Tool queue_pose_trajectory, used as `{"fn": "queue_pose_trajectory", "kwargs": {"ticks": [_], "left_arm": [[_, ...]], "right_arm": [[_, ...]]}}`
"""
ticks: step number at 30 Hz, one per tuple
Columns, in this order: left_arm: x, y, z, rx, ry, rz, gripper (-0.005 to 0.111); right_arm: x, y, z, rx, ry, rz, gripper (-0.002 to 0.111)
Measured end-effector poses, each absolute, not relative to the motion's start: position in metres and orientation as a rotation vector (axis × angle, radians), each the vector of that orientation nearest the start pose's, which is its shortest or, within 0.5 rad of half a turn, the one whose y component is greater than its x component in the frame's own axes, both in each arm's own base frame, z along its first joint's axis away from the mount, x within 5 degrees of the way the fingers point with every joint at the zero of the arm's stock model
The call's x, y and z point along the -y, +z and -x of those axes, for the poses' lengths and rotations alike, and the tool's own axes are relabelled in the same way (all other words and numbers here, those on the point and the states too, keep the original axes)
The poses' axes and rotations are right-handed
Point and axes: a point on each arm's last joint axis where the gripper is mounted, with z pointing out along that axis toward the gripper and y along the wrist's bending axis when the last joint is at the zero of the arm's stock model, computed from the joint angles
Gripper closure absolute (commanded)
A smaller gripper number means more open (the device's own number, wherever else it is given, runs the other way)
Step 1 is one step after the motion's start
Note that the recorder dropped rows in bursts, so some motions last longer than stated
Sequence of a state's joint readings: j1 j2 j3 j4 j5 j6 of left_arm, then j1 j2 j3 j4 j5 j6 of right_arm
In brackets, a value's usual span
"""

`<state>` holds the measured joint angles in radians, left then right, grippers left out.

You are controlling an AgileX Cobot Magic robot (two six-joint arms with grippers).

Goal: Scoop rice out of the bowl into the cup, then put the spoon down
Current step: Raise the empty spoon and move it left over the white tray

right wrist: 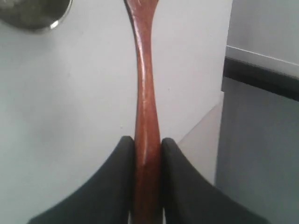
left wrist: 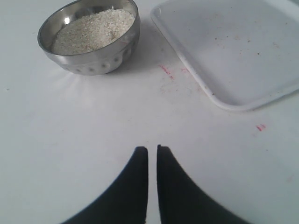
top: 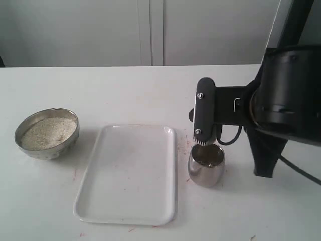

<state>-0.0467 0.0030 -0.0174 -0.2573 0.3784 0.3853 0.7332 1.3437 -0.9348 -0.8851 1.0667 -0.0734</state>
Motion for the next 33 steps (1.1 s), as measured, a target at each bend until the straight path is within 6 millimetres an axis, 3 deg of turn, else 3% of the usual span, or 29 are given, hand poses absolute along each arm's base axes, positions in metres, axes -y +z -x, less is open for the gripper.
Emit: {"fn": "queue_pose_trajectory", "kwargs": {"ticks": [10,18,26,33], "left_arm": [[0.011,0.186,-0.052,-1.819,-0.017,-0.242,0.092],[0.011,0.186,-0.052,-1.819,-0.017,-0.242,0.092],[0.011,0.186,-0.052,-1.819,-0.017,-0.242,0.092],[0.011,0.186,-0.052,-1.819,-0.017,-0.242,0.092]], "right_arm": [[-0.13,0.303,-0.201,-2.292,-0.296,0.889,0.108],[-0.14,0.309,-0.192,-2.45,0.085,0.431,0.108],[-0.161,0.325,-0.191,-2.407,0.478,0.248,0.108],[-0.171,0.328,-0.196,-2.396,0.581,0.175,0.108]]}}
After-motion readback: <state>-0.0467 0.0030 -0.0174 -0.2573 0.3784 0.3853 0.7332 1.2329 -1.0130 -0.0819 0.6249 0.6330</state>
